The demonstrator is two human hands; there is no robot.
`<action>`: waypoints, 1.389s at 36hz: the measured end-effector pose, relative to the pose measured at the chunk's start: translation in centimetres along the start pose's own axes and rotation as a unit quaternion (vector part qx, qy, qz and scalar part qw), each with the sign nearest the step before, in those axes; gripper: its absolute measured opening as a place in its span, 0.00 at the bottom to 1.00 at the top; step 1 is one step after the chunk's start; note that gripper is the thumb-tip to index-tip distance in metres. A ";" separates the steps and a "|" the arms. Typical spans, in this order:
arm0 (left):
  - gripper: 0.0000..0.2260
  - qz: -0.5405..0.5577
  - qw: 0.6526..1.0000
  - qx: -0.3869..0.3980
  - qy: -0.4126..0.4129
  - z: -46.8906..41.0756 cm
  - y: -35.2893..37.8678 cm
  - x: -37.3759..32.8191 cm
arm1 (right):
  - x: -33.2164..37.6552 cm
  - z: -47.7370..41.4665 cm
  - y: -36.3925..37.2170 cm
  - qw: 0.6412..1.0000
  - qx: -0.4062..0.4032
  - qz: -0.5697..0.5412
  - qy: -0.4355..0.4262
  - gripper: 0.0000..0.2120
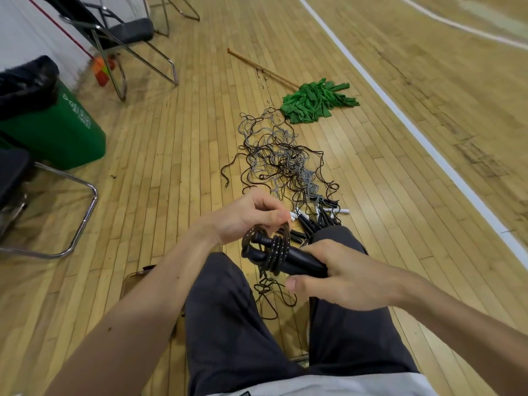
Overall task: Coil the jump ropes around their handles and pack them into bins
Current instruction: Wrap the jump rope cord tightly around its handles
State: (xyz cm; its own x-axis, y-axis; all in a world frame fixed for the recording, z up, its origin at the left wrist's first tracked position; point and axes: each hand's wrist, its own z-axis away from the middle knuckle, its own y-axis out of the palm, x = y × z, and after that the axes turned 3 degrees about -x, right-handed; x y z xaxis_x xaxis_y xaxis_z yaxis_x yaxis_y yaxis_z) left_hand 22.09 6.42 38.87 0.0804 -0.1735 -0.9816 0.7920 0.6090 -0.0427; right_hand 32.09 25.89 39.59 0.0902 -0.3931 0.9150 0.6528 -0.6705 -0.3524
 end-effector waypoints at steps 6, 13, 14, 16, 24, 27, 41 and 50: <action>0.29 0.067 0.997 0.002 -0.030 -0.2 1.0 1.2 | 0.1 0.0 -0.3 0.999 -0.023 -0.027 -0.016 0.14; 0.08 -0.021 0.988 -0.141 -0.067 1.1 2.2 0.9 | 0.1 -0.2 -1.3 0.990 -0.071 -0.118 -0.032 0.13; 0.09 -0.017 0.987 -0.148 -0.064 1.1 2.3 0.9 | 0.1 -0.2 -1.6 0.987 -0.081 -0.131 -0.036 0.13; 0.15 -0.036 0.985 -0.159 -0.054 1.1 3.3 0.1 | 0.1 -0.5 -2.1 0.984 -0.104 -0.138 -0.031 0.13; 0.20 -0.004 0.969 -0.246 -0.009 0.2 4.7 0.2 | -0.2 -1.3 -2.7 0.978 -0.163 -0.127 -0.026 0.12; 0.19 0.078 0.971 -0.225 -0.018 0.3 5.3 0.4 | -0.4 -1.4 -2.7 0.973 -0.191 -0.129 -0.003 0.09; 0.12 0.048 0.976 -0.193 -0.086 0.7 6.5 2.6 | -3.8 -2.7 -3.1 0.955 -0.273 -0.113 0.042 0.07; 0.13 -0.111 0.959 -0.243 -0.099 0.9 5.3 3.1 | -5.9 -3.5 -3.4 0.951 -0.281 0.098 0.079 0.08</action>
State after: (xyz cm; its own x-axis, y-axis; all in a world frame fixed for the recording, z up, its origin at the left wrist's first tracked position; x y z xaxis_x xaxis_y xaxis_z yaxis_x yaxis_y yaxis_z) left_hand 27.05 8.40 35.82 0.0940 -0.4549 -0.8856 0.4312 0.8203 -0.3756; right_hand 26.74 28.31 34.70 0.0256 -0.6054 0.7955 0.1253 -0.7876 -0.6033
